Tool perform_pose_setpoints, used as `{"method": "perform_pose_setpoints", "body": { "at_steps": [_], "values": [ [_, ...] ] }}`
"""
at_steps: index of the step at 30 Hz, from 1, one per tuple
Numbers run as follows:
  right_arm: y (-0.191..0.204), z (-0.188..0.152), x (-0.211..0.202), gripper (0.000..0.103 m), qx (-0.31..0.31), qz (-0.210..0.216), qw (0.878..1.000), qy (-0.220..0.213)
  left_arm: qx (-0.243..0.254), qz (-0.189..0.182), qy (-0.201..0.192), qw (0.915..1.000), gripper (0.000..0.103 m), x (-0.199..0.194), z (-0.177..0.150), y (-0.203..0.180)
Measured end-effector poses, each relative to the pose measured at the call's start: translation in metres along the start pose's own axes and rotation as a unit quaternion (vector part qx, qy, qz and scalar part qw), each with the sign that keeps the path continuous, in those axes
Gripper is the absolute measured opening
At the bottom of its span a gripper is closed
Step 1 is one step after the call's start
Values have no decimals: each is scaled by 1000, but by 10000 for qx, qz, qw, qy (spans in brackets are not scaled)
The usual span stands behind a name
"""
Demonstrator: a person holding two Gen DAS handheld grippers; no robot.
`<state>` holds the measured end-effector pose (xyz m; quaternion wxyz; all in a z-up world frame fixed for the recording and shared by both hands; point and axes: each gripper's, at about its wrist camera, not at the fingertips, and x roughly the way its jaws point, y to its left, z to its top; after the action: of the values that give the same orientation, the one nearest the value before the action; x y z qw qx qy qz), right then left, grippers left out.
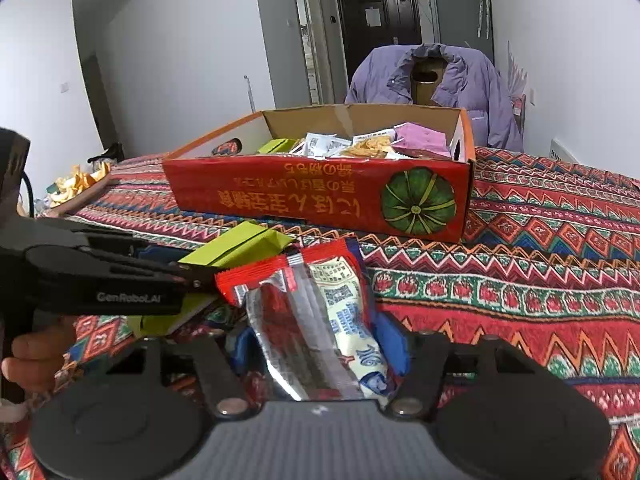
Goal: Organize snacks
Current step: 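Grasp the green bar with the left tool while the right tool grasps a red-and-white packet, then lift both packets and carry them over the open box with both tools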
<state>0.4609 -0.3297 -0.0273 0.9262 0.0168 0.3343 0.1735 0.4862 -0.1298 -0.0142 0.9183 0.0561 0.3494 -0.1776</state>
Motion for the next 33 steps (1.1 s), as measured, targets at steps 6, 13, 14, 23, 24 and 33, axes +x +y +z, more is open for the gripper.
{"method": "perform_pose_setpoints", "body": {
  "at_steps": [6, 13, 14, 23, 24, 33],
  "values": [
    [15, -14, -38, 56, 54, -145, 9999, -51, -69, 235, -292, 9993, 36, -66, -18, 1],
    [66, -44, -113, 56, -148, -245, 9990, -336, -651, 477, -361, 9961, 36, -158, -72, 13],
    [73, -51, -124, 56, -113, -224, 9990, -375, -722, 540, -396, 9951, 36, -170, -80, 14],
    [119, -89, -181, 56, -364, -281, 9979, -465, -789, 1017, -780, 9886, 36, -250, -132, 4],
    [123, -92, -185, 56, -396, -290, 9975, -501, -818, 1015, -800, 9882, 36, -253, -134, 2],
    [138, -105, -216, 56, -368, -277, 9963, -719, -904, 1057, -990, 9853, 37, -286, -152, -2]
  ]
}}
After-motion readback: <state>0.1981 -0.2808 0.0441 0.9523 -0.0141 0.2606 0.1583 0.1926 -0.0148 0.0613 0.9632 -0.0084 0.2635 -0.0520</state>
